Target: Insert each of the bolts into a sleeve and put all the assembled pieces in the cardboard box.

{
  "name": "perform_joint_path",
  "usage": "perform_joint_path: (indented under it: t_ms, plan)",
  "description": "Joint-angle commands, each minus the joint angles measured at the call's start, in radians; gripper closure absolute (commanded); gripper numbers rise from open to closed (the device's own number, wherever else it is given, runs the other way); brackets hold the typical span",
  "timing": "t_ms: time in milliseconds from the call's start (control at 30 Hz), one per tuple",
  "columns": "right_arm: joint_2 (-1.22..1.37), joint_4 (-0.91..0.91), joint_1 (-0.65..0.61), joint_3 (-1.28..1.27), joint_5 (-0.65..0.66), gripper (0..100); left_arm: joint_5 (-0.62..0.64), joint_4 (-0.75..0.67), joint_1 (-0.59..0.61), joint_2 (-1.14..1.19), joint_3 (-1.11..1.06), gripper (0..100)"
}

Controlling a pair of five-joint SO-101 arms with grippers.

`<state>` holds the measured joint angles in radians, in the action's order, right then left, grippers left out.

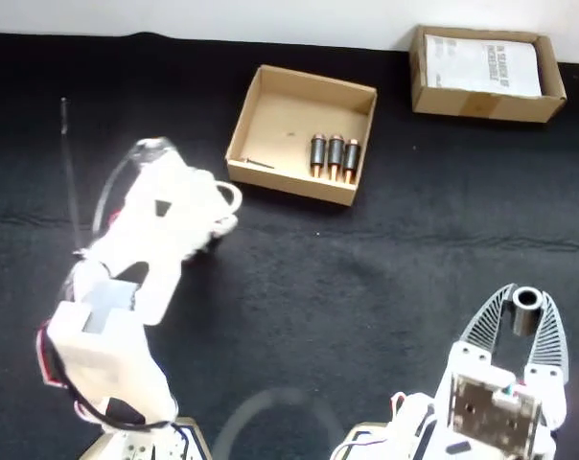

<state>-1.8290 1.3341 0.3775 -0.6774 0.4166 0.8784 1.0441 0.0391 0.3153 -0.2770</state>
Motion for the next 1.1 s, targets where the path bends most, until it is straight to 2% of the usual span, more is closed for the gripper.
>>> perform_joint_path:
  t_ms: [0,167,367,533,733,833,1067]
  plan:
    - [-0.002,-0.016,0.008,-0.01,0.008,99.1,0.002,0.015,0.133,-0.007,0.015,99]
    - [-0.002,-0.013,0.008,-0.012,0.008,99.1,0.0,0.012,0.257,0.004,0.096,99]
    - [-0.004,-0.013,0.008,-0.044,0.008,99.1,0.005,0.0,0.325,0.005,0.243,99]
    - [-0.004,-0.013,0.008,-0.05,0.008,99.1,0.006,-0.12,0.328,0.005,0.262,99]
    - [-0.004,-0.012,0.008,-0.087,0.008,99.1,0.011,-0.081,0.28,-0.007,0.269,99]
    - [-0.004,-0.012,0.008,-0.111,0.008,99.1,0.129,-0.06,0.275,-0.005,0.278,98]
    - [-0.002,-0.012,0.008,-0.151,0.011,99.1,0.273,-0.058,0.208,0.004,0.262,76]
